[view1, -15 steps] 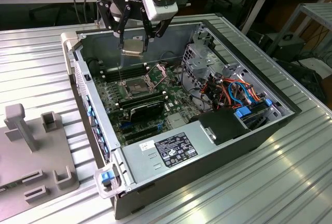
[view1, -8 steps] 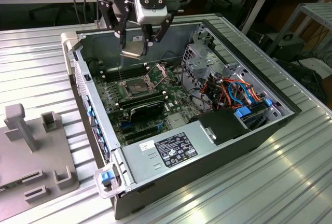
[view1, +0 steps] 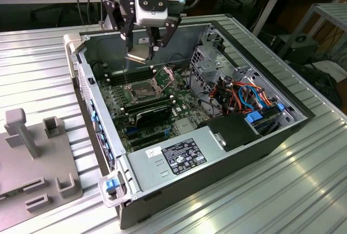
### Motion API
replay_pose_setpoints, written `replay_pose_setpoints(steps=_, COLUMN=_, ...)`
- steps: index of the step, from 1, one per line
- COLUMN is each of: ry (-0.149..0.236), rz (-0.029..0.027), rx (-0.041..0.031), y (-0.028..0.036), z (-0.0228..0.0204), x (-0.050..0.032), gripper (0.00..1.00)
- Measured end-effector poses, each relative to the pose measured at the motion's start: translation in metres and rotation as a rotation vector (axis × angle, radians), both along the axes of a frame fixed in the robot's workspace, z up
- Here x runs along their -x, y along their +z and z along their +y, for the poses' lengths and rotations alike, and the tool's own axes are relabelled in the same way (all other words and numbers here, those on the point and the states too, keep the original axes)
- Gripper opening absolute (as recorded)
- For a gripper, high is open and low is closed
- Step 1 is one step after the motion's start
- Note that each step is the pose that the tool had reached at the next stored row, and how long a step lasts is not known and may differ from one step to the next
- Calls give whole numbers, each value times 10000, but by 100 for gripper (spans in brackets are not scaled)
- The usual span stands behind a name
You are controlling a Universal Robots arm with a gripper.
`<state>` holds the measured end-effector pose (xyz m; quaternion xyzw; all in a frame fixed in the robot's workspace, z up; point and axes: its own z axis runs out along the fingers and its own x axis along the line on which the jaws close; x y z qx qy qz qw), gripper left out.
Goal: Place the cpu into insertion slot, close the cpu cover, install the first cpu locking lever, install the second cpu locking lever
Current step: 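Place the cpu into insertion slot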
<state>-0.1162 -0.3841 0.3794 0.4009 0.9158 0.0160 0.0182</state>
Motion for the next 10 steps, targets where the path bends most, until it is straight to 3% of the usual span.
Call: replay_pose_setpoints(steps=10, ry=-30, rz=1, rx=1, y=-1, z=0, x=0, gripper=54)
